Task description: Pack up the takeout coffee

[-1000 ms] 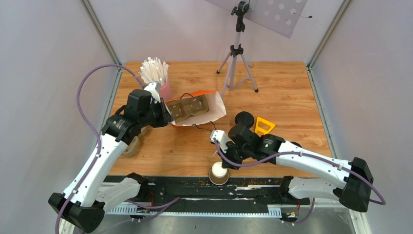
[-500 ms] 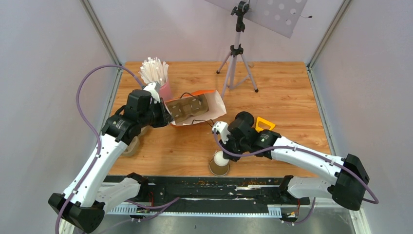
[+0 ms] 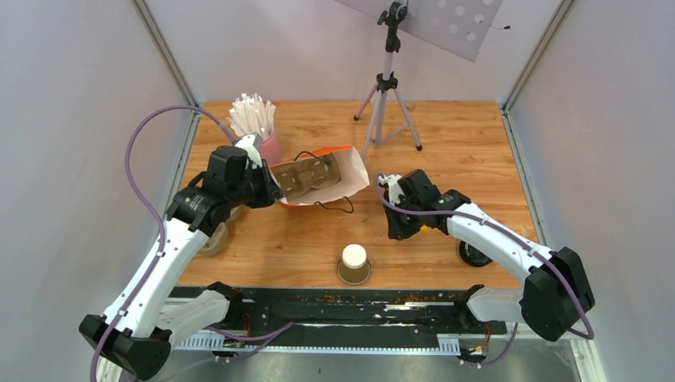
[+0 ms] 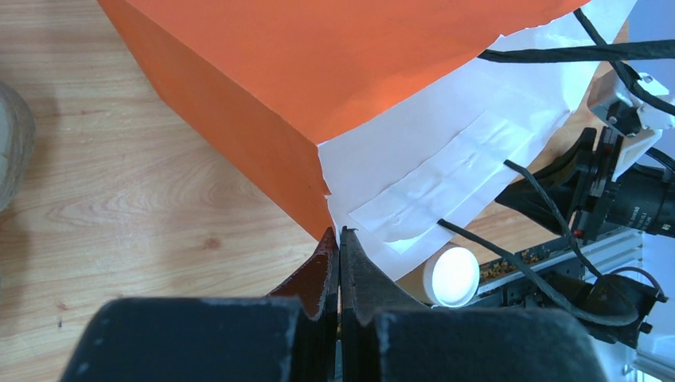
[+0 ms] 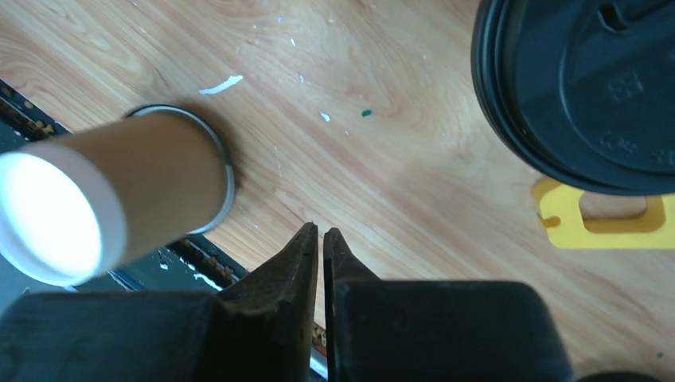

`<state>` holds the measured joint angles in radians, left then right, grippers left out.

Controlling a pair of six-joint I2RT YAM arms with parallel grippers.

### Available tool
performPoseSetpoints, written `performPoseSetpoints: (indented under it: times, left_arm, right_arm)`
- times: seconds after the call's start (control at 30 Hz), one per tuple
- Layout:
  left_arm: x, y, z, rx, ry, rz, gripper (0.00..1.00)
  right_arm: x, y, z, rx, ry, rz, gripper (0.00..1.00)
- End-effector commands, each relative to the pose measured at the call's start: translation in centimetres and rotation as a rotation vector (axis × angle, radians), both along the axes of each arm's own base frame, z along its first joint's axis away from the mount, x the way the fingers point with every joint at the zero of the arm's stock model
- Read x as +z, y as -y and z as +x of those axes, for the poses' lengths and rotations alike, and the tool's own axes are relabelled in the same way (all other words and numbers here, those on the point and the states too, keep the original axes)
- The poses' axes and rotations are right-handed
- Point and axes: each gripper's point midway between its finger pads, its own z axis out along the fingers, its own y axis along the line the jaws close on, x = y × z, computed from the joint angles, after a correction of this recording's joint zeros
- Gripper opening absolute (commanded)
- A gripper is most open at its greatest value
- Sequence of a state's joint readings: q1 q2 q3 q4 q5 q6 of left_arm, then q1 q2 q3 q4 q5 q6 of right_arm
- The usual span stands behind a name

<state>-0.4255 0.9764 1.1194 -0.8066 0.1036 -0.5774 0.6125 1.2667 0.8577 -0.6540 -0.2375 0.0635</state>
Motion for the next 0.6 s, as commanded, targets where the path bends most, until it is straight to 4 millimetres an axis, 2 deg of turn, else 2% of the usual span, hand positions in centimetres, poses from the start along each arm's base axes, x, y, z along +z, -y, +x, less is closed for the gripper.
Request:
performPoseSetpoints:
  times: [0.0, 0.07, 0.17, 0.27, 0.37, 0.5, 0.57]
  left_arm:
    - [2.4, 0.6, 1.0, -0.014, 0.072, -0.032, 0.00]
    - [2.3, 0.7, 1.1, -0.016, 0.070, -0.026, 0.00]
    - [2.1, 0.5, 1.3, -0.013, 0.073, -0.014, 0.00]
    - [2.1, 0.5, 1.5, -0.010, 0.078, -0.007, 0.00]
    - [2.0, 0.4, 1.6, -0.010, 0.078, -0.002, 0.00]
    - [1.8, 0.4, 1.6, -0.012, 0.076, 0.007, 0.00]
    - [1.6, 0.3, 1.6, -0.012, 0.071, 0.011, 0.00]
  right_arm:
    - [4.1, 0.5, 1.9, -0.067, 0.083, -0.011, 0.11]
    - [5.8, 0.5, 2.1, -0.070, 0.118, 0.002, 0.12]
    - [8.7, -1.9, 0.8, 0.050, 0.181, 0.121, 0.11]
    - [11.0, -4.8, -1.5, 0.188, 0.273, 0.220, 0.11]
    - [10.9, -7.2, -3.8, 0.293, 0.304, 0.258, 0.12]
    - [9.6, -9.9, -6.5, 0.409, 0.263, 0.286, 0.11]
    - [8.6, -10.6, -6.9, 0.426, 0.244, 0.267, 0.10]
